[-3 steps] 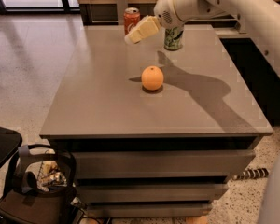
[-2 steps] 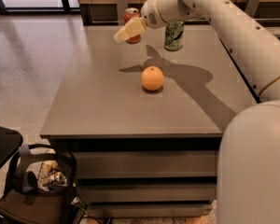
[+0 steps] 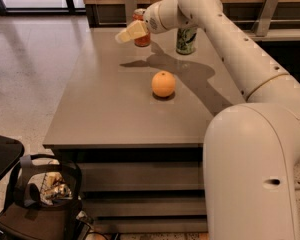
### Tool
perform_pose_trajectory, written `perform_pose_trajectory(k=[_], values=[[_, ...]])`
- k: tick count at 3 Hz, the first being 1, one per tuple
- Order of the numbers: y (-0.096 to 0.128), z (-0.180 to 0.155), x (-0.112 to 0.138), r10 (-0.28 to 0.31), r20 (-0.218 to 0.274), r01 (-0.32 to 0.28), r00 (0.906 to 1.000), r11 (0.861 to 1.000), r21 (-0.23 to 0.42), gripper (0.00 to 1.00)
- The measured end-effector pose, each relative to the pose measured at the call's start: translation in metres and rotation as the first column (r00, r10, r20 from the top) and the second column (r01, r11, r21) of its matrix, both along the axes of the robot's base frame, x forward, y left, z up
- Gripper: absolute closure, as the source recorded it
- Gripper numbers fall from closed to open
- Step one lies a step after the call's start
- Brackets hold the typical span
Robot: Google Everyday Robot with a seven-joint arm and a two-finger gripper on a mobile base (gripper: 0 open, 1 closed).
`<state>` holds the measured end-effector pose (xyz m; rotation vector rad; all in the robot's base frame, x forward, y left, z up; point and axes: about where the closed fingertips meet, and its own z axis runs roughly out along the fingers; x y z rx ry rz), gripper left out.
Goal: Pick coke can
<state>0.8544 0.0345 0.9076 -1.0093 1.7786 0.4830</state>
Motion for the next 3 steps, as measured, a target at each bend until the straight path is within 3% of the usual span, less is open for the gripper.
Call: perform_pose_trajectory(k=[2,3], values=[[-0.003,-0.004,0.038,-0.166,0.004,0.165,0.9860,0.982,0.093,0.00],[-0.004,-0.010,0.054,-0.213,0.008,0.211,0.9769,0.971,0.114,0.00]])
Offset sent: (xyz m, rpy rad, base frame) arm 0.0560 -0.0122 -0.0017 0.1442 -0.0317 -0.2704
